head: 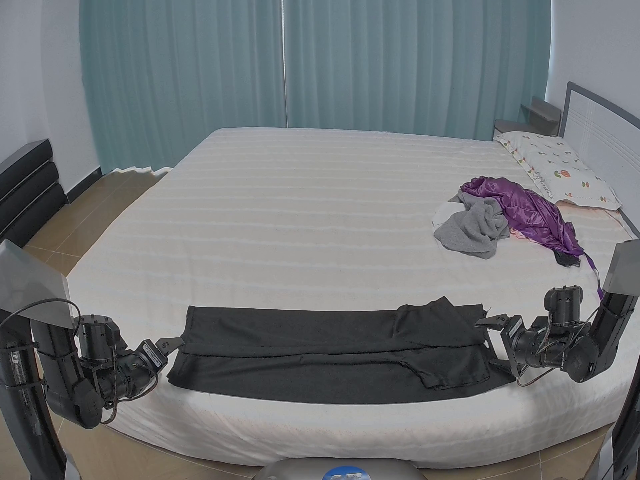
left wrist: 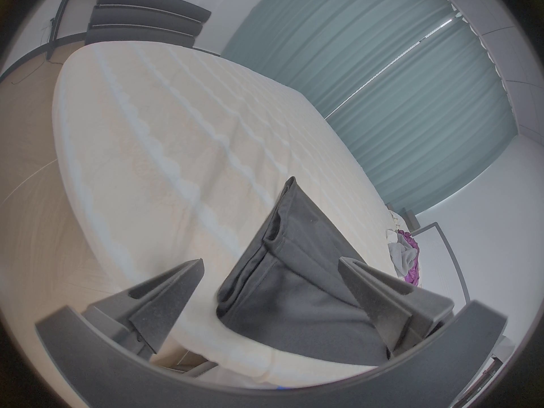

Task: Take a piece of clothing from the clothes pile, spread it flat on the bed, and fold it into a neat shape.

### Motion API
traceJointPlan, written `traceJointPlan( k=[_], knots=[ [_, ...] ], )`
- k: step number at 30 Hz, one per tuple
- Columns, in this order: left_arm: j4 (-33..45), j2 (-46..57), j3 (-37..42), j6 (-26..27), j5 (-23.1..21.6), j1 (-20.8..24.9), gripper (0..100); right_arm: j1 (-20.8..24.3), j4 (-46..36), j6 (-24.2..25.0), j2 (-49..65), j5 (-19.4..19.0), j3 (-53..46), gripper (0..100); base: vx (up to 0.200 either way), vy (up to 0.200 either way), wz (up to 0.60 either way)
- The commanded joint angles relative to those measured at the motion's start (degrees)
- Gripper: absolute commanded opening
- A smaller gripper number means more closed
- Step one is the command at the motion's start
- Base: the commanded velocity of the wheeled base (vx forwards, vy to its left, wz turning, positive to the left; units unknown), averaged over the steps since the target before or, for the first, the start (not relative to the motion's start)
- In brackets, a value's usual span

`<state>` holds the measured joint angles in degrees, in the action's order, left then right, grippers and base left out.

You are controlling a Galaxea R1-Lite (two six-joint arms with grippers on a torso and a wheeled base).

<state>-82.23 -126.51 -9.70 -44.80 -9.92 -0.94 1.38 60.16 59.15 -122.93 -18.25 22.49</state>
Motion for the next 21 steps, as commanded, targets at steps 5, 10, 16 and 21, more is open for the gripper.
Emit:
traceJointPlan(
  k=[5, 10, 16, 21],
  knots=[
    [0.0, 1.0, -2.2, 0.0, -0.2, 0.1, 100, 0.0, 0.0, 0.0, -0.1, 0.0, 0.0, 100, 0.0, 0.0, 0.0],
    [1.1, 1.7, -5.9, 0.7, -0.4, 0.4, 100, 0.0, 0.0, 0.0, -0.1, 0.0, 0.0, 100, 0.0, 0.0, 0.0],
    [8.3, 1.4, -14.2, 5.8, -0.4, 0.5, 100, 0.0, 0.0, 0.0, -0.1, -0.1, 0.0, 100, 0.0, 0.0, 0.0],
    [16.7, 1.2, -17.9, 11.1, -3.5, 1.2, 100, 0.0, 0.0, 0.0, -0.1, 0.0, 0.0, 100, 0.0, 0.0, 0.0]
  ],
)
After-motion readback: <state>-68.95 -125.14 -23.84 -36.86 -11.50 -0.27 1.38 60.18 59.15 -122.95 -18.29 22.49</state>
